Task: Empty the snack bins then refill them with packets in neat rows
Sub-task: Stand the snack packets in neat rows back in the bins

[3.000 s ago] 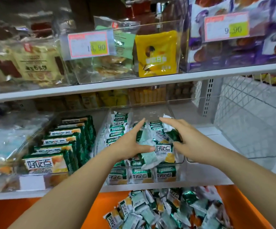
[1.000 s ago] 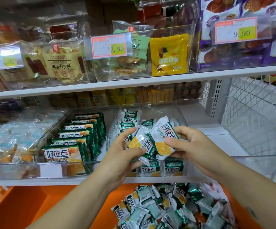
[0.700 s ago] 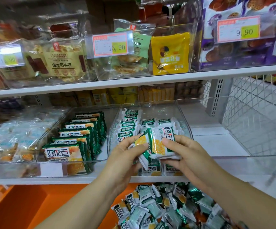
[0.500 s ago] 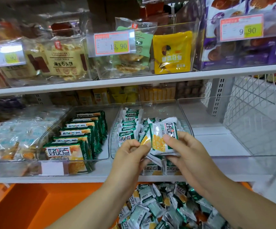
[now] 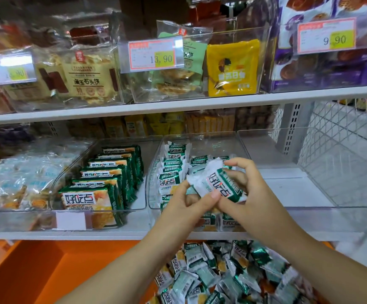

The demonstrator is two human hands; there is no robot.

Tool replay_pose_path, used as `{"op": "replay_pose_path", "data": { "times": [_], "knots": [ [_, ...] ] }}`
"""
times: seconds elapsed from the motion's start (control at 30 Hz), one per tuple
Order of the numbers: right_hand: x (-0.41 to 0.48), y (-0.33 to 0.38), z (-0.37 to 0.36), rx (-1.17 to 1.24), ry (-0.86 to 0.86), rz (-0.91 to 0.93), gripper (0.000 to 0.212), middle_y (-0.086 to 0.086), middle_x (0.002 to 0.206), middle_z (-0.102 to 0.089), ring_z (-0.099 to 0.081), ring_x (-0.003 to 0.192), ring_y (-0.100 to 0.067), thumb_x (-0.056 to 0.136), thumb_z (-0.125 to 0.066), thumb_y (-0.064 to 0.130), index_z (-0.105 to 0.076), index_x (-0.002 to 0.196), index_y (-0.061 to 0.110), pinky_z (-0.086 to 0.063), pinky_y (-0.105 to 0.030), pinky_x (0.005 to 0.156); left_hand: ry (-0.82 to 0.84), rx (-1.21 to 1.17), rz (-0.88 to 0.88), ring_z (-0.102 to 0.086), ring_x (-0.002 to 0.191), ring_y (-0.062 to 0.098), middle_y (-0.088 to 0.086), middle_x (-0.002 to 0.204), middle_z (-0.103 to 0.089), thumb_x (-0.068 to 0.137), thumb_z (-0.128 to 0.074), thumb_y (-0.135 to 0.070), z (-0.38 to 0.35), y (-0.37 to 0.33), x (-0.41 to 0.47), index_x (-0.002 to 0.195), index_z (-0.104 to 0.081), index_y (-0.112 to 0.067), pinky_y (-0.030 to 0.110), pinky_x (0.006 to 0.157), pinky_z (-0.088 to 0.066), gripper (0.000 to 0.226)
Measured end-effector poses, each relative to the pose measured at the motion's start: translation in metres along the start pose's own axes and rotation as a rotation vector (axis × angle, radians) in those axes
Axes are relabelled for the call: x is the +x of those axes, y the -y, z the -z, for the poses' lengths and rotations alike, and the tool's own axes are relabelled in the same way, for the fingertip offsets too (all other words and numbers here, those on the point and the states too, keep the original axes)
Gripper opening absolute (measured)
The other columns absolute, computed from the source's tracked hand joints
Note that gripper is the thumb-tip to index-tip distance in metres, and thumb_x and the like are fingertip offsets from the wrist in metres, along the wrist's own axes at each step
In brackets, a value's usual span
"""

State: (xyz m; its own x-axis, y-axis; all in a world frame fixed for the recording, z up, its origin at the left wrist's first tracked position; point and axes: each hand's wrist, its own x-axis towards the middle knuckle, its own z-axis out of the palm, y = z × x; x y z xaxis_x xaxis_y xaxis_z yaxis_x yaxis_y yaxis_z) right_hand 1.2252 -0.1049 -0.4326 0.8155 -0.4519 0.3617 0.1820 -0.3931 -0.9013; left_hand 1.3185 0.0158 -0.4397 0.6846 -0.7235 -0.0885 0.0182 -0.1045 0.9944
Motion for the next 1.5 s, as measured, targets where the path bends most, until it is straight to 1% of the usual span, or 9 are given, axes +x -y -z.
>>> {"op": "replay_pose_path", "data": {
  "times": [0.1, 0.3, 0.5, 0.63, 0.83, 1.07, 1.23, 1.4, 1.5],
  "knots": [
    [0.003, 0.002, 0.003, -0.054, 0.038, 0.005, 0.056, 0.023, 0.111, -0.061, -0.063, 0.095, 0.004, 0.075, -0.075, 0.018, -0.041, 0.111, 0.043, -0.055, -0.020, 0.071, 0.055, -0.082, -0.011, -0.066, 0.085, 0.014, 0.011, 0.097, -0.060, 0.064, -0.076, -0.046, 0.004, 0.000, 0.001, 0.122, -0.051, -0.016, 0.027, 0.078, -0.056, 0.070],
    [0.015, -0.003, 0.014, -0.093, 0.226, -0.134, 0.071, 0.005, 0.126, -0.060, -0.063, 0.108, -0.009, 0.057, -0.081, 0.055, -0.043, 0.117, 0.054, -0.053, -0.040, 0.092, 0.060, -0.102, -0.063, -0.068, 0.081, 0.008, -0.009, 0.087, -0.072, 0.077, -0.070, -0.031, 0.016, 0.000, 0.000, 0.115, -0.054, -0.022, 0.023, 0.073, -0.054, 0.043],
    [0.049, -0.003, -0.008, -0.226, 0.161, -0.092, 0.057, 0.013, 0.120, -0.061, -0.055, 0.116, -0.005, 0.073, -0.080, 0.022, -0.050, 0.119, 0.036, -0.042, -0.035, 0.106, -0.113, 0.370, -0.207, -0.064, 0.083, 0.001, -0.007, 0.105, -0.063, 0.069, -0.064, -0.055, 0.071, -0.012, 0.009, 0.115, -0.055, -0.035, 0.015, 0.075, -0.051, 0.051],
    [0.082, -0.024, -0.043, -0.161, 0.174, -0.193, 0.065, -0.002, 0.138, -0.050, -0.045, 0.129, -0.016, 0.076, -0.079, 0.021, -0.044, 0.131, 0.024, -0.031, -0.036, 0.114, -0.330, 0.599, -0.207, -0.058, 0.084, 0.011, -0.005, 0.113, -0.060, 0.088, -0.063, -0.037, 0.121, 0.000, 0.027, 0.122, -0.056, -0.030, 0.028, 0.075, -0.049, 0.036],
    [0.096, -0.055, -0.074, -0.349, 0.353, -0.270, 0.063, -0.004, 0.146, -0.037, -0.039, 0.129, -0.014, 0.079, -0.077, 0.023, -0.036, 0.127, 0.030, -0.033, -0.024, 0.100, -0.198, 0.779, -0.134, -0.052, 0.088, 0.006, -0.002, 0.131, -0.049, 0.095, -0.056, -0.031, 0.130, 0.021, 0.030, 0.137, -0.044, -0.034, 0.003, 0.055, -0.037, 0.044],
    [0.111, -0.041, -0.074, -0.889, 0.542, -0.048, 0.067, 0.001, 0.139, -0.042, -0.043, 0.121, -0.014, 0.082, -0.073, 0.033, -0.039, 0.140, 0.025, -0.032, -0.018, 0.087, -0.136, 0.766, -0.173, -0.060, 0.094, 0.009, -0.001, 0.136, -0.042, 0.096, -0.055, -0.028, 0.125, 0.024, 0.035, 0.139, -0.042, -0.032, 0.027, 0.091, -0.046, 0.045],
    [0.110, -0.039, -0.094, -0.969, 0.499, 0.050, 0.072, 0.001, 0.120, -0.037, -0.041, 0.093, -0.011, 0.081, -0.073, 0.024, -0.038, 0.143, 0.031, -0.034, -0.025, 0.075, -0.147, 0.810, -0.160, -0.059, 0.097, 0.013, -0.001, 0.139, -0.036, 0.096, -0.055, -0.027, 0.120, 0.024, 0.038, 0.134, -0.049, -0.033, 0.031, 0.093, -0.047, 0.038],
    [0.097, -0.050, -0.088, -0.900, 0.418, 0.137, 0.037, 0.010, 0.115, -0.043, -0.043, 0.109, -0.010, 0.084, -0.071, 0.025, -0.059, 0.117, 0.034, -0.040, -0.030, 0.095, -0.106, 1.049, -0.158, -0.055, 0.114, 0.018, -0.009, 0.155, -0.010, 0.101, -0.043, -0.033, 0.117, 0.029, 0.037, 0.130, -0.053, -0.039, 0.031, 0.085, -0.045, 0.031],
    [0.096, -0.053, -0.093, -0.894, 0.423, 0.117, 0.037, 0.009, 0.112, -0.046, -0.042, 0.106, -0.009, 0.083, -0.072, 0.028, -0.062, 0.118, 0.033, -0.038, -0.026, 0.090, -0.087, 1.119, -0.115, -0.052, 0.118, 0.019, -0.009, 0.154, -0.013, 0.102, -0.039, -0.034, 0.119, 0.033, 0.040, 0.129, -0.053, -0.040, 0.034, 0.083, -0.046, 0.031]
  ]
}}
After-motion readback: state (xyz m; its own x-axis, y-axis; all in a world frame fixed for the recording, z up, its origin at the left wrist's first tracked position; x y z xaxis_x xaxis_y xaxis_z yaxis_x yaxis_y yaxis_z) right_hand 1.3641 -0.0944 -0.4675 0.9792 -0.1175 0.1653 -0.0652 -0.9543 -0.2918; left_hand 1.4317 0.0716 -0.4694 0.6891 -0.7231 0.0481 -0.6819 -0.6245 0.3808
